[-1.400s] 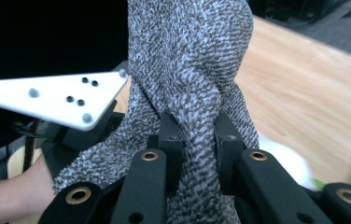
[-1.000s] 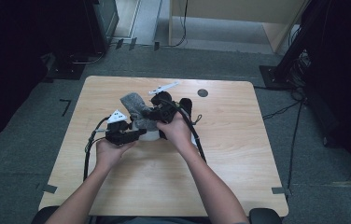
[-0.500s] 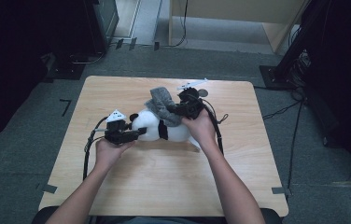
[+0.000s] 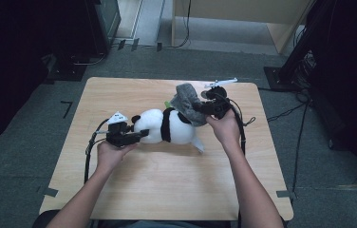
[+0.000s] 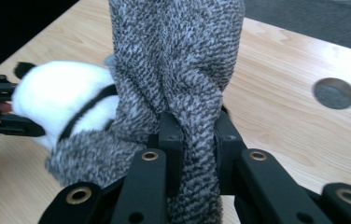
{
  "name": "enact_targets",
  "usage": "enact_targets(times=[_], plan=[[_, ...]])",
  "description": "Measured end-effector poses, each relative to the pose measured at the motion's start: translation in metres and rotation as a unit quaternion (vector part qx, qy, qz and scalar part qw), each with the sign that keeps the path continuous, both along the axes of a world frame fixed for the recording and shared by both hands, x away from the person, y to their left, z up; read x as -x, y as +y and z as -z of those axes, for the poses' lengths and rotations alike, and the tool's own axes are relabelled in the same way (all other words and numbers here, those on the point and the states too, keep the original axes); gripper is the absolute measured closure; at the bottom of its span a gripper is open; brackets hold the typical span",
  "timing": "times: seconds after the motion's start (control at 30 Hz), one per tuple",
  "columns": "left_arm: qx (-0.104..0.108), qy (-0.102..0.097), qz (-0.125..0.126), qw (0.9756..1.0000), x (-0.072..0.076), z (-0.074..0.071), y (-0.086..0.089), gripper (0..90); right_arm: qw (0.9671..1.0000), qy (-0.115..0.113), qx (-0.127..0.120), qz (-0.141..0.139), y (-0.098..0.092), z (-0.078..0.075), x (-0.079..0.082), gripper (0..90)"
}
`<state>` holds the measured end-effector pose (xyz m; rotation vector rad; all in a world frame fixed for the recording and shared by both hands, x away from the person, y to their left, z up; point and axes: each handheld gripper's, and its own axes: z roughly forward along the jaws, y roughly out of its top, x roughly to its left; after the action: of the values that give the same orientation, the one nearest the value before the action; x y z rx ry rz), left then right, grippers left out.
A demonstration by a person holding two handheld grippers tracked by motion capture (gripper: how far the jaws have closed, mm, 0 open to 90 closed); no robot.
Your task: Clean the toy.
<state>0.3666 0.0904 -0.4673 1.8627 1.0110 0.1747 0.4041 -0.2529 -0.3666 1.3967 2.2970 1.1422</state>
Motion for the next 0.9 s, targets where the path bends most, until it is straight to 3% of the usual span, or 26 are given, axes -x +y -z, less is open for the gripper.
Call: enact_targets(times=[0.07,0.2,0.33,0.63,0.9], plan=[[0.001,-0.001,0.0,1.0,0.0,0.0,0.001,51.1,0.9999,-0.004,0.007,0.007,-0.005,-0.002,0.0,78.9],[0.003,-0.003,-0.001,1.0,0.0,0.001,0.002,50.9,0.9997,-0.011,-0.018,0.012,-0.013,-0.013,0.005,79.1],[0.003,-0.006,-0.004,1.0,0.001,0.001,0.0,51.0,0.9993,-0.022,-0.031,-0.004,-0.003,-0.025,0.01,79.1],[-0.002,-0.01,-0.004,0.9999,0.002,0.0,-0.001,50.9,0.9959,-0.037,-0.033,-0.075,0.068,-0.039,0.007,79.0],[-0.004,-0.013,-0.007,0.9999,0.003,0.0,-0.001,50.9,0.992,-0.011,-0.046,-0.117,0.13,-0.026,-0.001,79.0]])
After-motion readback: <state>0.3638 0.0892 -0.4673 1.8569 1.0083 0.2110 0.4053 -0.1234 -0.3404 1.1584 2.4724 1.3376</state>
